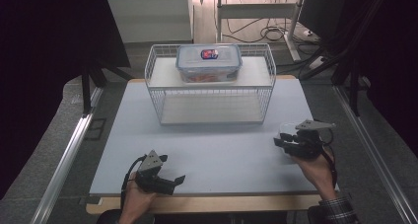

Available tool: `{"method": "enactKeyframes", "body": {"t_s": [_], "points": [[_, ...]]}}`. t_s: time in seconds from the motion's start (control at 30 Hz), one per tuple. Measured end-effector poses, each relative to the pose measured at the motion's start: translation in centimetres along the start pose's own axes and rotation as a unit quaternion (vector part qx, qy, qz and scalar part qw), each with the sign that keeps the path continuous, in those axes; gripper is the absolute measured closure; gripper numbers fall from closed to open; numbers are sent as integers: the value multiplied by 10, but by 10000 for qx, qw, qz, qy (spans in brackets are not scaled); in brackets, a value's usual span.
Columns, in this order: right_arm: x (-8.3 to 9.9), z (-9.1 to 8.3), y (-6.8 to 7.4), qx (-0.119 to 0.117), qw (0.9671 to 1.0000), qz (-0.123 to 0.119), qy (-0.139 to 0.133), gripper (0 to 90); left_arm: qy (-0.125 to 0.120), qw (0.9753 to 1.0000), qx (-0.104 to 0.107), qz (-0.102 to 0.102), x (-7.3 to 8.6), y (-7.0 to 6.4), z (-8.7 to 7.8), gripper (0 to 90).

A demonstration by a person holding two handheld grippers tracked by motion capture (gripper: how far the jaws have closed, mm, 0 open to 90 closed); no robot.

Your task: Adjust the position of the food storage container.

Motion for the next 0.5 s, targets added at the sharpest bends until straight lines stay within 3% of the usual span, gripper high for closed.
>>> {"method": "enactKeyframes", "body": {"t_s": [0.13, 0.37, 0.5], "points": [[-1, -1, -24, 223, 9997, 120, -40, 893, -103, 9999, 36, 91, -3, -4, -3, 48], [0, -6, -63, 924, 9951, 335, -69, 897, -148, 9999, -13, 71, -3, -2, -4, 53], [3, -9, -84, 1185, 9915, 531, -61, 897, -98, 9999, -33, 76, -2, -2, -3, 54]]}}
Point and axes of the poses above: each handheld gripper's, and its own axes: z roughly forward along the jaws, x roughly out of its underside, y roughly to its left, the point moved 3 cm from there along z, roughly forward along the jaws, and after that the axes turned 14 degrees about x, right-handed, at the moved point
